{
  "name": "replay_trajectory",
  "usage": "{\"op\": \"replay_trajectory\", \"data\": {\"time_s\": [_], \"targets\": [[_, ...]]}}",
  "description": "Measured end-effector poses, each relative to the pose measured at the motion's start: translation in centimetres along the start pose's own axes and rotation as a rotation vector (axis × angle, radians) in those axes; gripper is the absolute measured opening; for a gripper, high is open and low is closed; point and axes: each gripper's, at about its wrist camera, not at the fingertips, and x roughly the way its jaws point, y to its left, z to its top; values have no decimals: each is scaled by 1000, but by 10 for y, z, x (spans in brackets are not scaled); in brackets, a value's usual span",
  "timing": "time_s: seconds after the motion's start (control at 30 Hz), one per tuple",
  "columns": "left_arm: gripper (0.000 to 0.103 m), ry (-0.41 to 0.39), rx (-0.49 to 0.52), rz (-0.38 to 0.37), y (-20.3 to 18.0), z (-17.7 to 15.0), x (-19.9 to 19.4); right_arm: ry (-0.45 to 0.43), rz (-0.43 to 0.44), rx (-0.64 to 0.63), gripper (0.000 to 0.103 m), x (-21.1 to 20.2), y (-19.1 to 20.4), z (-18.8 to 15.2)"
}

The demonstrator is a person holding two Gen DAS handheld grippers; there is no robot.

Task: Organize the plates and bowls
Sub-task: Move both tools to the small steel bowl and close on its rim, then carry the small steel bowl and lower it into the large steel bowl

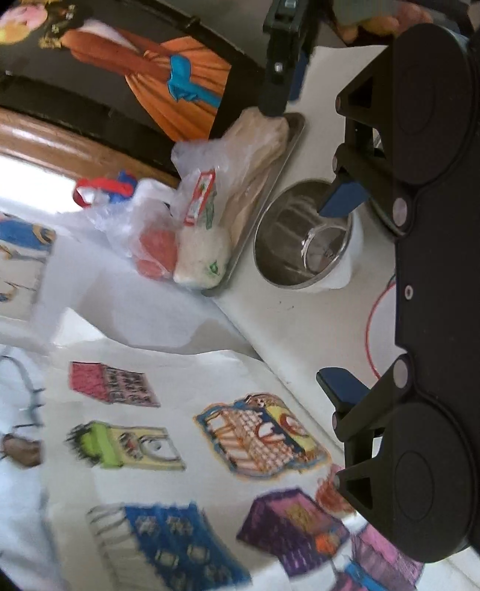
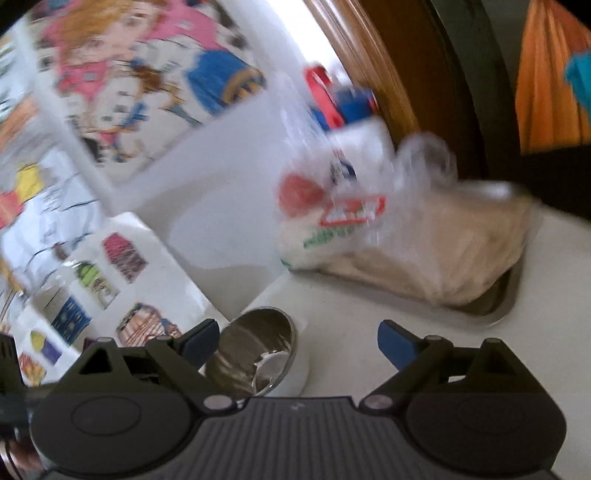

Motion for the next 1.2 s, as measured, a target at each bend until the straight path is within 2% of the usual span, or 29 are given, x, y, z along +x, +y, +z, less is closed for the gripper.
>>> {"op": "replay_trajectory", "data": {"time_s": [0.13,0.3,0.47,0.53,0.6,0.67,0.73,0.8,0.83,0.9,1.07,1.2], "targets": [[85,57,-35,-16,6,4,25,53,32,61,94,30,-18,-4],[78,102,-76,-47,13,3,42,79,77,98,89,50,-28,-7],[66,123,-105,-74,19,2,49,98,112,102,80,65,-25,-8],[59,128,-117,-90,20,3,50,103,116,92,71,69,-22,-8],[50,132,-124,-103,20,4,50,113,103,75,61,73,-18,-9],[46,134,-121,-109,18,4,51,125,81,54,54,76,-15,-11],[42,138,-122,-114,15,5,55,139,57,44,43,78,-13,-13],[40,146,-129,-117,14,6,59,142,54,46,39,78,-13,-15],[39,151,-135,-119,14,6,61,142,55,46,33,78,-13,-15],[31,161,-144,-131,13,6,64,144,70,46,27,77,-10,-15],[26,159,-158,-112,9,9,64,141,-1,3,20,74,0,-17],[24,156,-184,-134,6,13,60,125,-35,-4,18,65,1,-20]]}}
